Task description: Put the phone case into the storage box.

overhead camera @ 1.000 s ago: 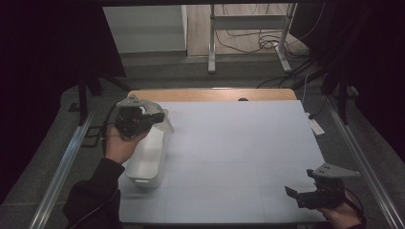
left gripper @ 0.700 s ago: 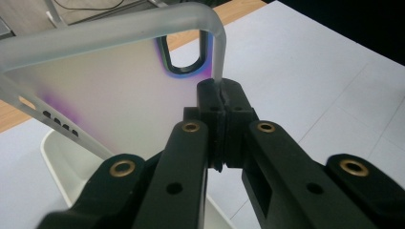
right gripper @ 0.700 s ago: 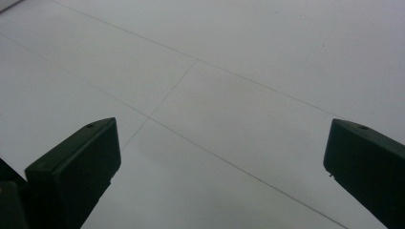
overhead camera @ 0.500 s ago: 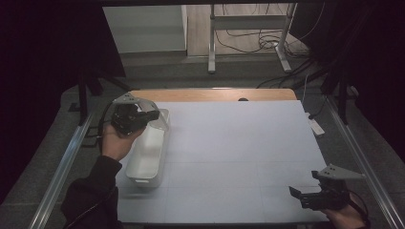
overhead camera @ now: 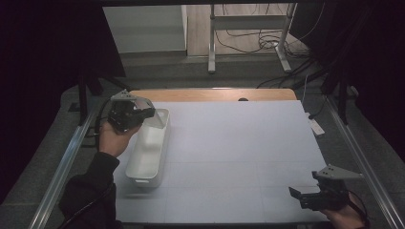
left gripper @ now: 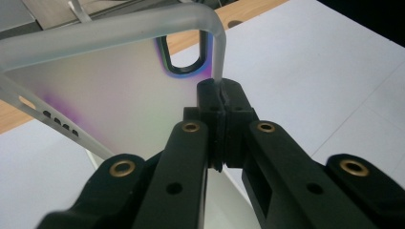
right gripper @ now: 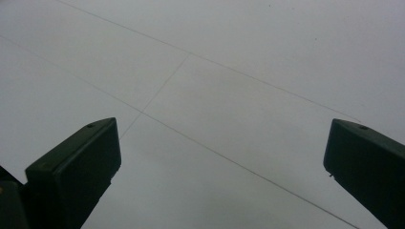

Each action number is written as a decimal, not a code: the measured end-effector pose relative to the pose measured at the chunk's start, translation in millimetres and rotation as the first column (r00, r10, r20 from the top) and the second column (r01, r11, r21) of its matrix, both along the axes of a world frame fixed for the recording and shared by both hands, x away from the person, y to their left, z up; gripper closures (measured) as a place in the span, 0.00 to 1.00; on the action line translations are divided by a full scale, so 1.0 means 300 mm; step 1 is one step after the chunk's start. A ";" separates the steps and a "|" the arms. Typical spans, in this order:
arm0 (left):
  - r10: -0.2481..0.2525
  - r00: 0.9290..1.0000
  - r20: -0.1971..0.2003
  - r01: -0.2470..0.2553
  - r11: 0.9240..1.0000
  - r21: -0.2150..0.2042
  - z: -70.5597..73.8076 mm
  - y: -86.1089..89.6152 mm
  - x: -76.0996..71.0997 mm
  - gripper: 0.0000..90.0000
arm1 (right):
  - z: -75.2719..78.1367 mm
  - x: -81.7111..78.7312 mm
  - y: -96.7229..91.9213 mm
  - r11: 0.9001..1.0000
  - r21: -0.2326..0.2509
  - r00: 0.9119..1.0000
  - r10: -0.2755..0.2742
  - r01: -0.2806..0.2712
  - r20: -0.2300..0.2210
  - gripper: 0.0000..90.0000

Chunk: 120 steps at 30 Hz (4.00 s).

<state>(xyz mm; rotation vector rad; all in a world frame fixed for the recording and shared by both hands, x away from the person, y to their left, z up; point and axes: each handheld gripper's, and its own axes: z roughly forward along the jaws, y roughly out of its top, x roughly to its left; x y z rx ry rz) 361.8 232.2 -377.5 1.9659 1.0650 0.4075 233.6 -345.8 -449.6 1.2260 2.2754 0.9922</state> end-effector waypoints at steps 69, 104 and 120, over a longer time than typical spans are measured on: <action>0.128 0.982 -0.141 -0.117 0.989 0.086 -0.189 -0.069 0.202 0.98 | -0.003 -0.006 0.005 1.000 -0.025 1.000 0.017 -0.018 -0.023 0.00; 0.149 0.979 -0.141 -0.135 0.986 0.099 -0.252 -0.106 0.264 0.98 | -0.003 -0.007 0.005 0.999 -0.026 1.000 0.019 -0.020 -0.024 0.00; 0.160 0.979 -0.128 -0.150 0.985 0.084 -0.249 -0.107 0.271 0.90 | -0.003 -0.007 0.005 0.999 -0.027 1.000 0.020 -0.020 -0.024 0.00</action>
